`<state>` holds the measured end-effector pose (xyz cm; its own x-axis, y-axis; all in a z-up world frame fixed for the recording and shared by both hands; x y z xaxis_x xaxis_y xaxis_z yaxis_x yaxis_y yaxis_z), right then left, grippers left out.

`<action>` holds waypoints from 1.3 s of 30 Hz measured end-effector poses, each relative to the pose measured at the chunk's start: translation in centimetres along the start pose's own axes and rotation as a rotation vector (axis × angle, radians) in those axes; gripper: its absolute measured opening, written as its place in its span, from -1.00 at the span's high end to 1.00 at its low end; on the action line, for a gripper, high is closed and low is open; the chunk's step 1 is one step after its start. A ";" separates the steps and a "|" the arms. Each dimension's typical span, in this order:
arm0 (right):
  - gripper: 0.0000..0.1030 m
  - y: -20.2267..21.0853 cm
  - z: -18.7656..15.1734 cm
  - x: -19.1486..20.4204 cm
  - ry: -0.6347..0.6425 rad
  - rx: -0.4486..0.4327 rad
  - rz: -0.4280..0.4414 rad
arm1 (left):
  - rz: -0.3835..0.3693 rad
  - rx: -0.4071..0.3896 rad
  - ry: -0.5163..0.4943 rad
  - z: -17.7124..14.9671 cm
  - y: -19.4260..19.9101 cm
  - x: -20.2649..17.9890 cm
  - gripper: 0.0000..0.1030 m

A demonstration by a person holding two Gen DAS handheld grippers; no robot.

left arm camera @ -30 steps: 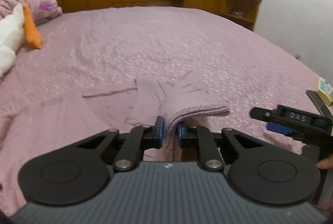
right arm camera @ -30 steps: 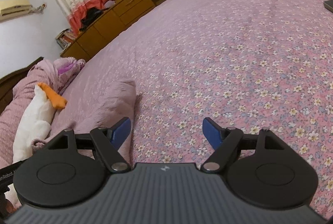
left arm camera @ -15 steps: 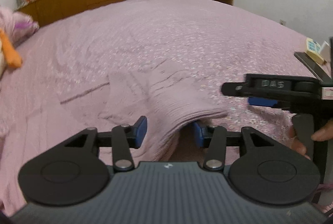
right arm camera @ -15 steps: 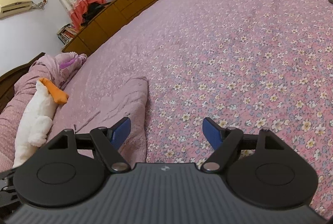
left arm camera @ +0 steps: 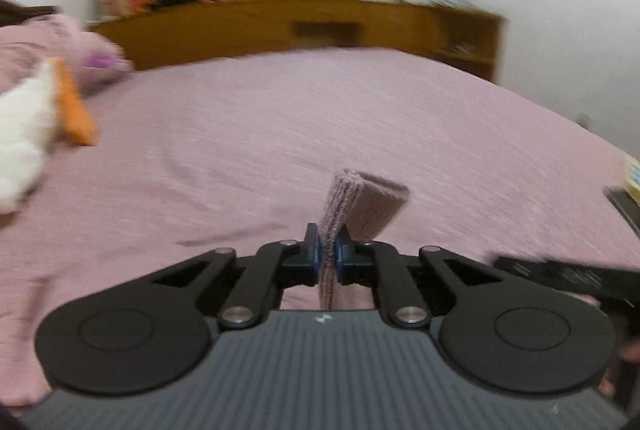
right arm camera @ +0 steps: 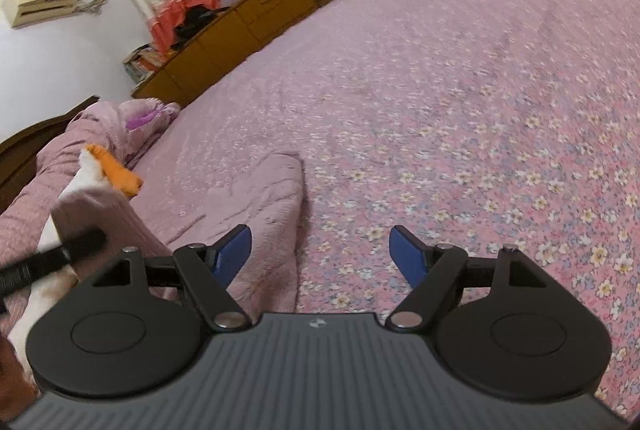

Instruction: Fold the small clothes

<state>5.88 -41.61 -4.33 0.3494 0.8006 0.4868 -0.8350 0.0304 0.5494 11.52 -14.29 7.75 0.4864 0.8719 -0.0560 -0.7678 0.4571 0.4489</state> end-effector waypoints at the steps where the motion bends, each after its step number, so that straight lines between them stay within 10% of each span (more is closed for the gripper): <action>1: -0.58 0.1 -0.1 0.3 0.017 0.000 0.011 | 0.046 -0.014 0.021 0.3 0.5 1.5 0.83; 7: -0.58 0.5 -1.5 2.6 0.224 0.035 -0.006 | 0.245 -0.009 0.143 -0.2 2.7 9.1 0.83; 16: -0.54 -0.5 -3.8 6.2 0.439 0.102 -0.009 | 0.344 0.098 0.243 -4.9 4.0 13.7 0.82; 19: 0.63 -1.7 -4.3 6.5 0.472 0.123 -0.110 | 0.324 0.095 0.310 -6.2 4.1 14.6 0.82; 21: 0.73 -1.1 -2.9 5.0 0.389 0.067 -0.211 | 0.320 0.089 0.331 -7.0 4.4 14.9 0.82; 28: 0.68 -0.5 -2.4 0.9 0.273 0.136 -0.281 | 0.297 0.246 0.327 -10.5 3.1 15.0 0.75; 32: -0.09 0.0 -2.2 1.7 0.313 0.169 -0.290 | 0.288 0.244 0.320 -10.8 4.1 15.3 0.42; 39: -0.31 3.9 -1.0 2.2 0.359 0.191 -0.208 | 0.343 0.236 0.271 -9.3 7.2 16.7 -0.09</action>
<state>2.93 -39.11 -1.81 0.3034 0.9471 0.1050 -0.6574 0.1283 0.7426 10.23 5.16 1.79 0.0722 0.9937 -0.0858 -0.7341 0.1112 0.6699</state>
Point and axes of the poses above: each gripper's, at about its wrist camera, not at the fingertips, and y roughly against the way its jaws point, x to its left, z to its top, the point moved 5 cm from there along -y, roughly the way its jaws point, and after that the axes turned 7 degrees about -z, right-handed, at the moved point
